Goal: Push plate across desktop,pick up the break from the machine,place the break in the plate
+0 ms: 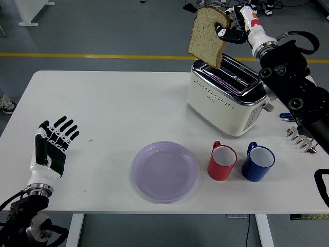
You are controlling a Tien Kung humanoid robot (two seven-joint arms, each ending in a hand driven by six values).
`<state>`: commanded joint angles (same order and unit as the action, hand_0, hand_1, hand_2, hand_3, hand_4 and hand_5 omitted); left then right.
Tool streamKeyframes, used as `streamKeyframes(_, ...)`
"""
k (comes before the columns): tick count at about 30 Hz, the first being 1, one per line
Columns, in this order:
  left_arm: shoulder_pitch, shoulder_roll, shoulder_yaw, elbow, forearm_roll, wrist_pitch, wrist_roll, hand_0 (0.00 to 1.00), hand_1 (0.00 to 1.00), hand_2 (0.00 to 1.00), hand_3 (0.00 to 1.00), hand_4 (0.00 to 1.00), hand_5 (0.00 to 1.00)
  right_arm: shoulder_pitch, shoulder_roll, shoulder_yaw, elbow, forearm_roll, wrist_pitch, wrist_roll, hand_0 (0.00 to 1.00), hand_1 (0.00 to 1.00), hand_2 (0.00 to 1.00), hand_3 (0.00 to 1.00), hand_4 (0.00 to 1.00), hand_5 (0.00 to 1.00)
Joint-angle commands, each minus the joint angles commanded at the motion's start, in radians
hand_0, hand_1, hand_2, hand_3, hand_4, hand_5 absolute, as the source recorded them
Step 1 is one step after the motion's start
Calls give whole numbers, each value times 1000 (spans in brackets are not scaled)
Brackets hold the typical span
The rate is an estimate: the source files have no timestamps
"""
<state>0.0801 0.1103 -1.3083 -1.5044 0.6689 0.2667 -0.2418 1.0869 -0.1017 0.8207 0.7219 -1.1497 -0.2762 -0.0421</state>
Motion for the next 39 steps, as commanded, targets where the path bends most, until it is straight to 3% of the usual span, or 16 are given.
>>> streamKeyframes(8,2,-3,-2,-2,1,0,0,729,696,685,666,463,998,-126,-65,-10,216,182,-3,-94,126,234,344,451,410,3)
streamKeyframes(15,4,-3,-5,-2,0,0,0,729,696,685,665,463,998,-245,-116,-54,368,249,-12,-130,127,233,343,450,415,2)
streamKeyframes(19,4,-4,-5,-3,1,0,0,729,696,685,665,463,998,-300,-141,-97,422,264,-16,-132,127,233,343,450,415,2)
streamKeyframes(27,7,-4,-7,-3,1,0,-1,729,696,684,665,463,998,-363,-120,-162,421,281,-39,-134,137,233,344,450,411,2)
streamKeyframes(39,9,-5,-15,-4,-4,4,-9,729,696,684,665,463,998,-418,-113,-253,470,320,-55,-133,136,230,344,449,406,2)
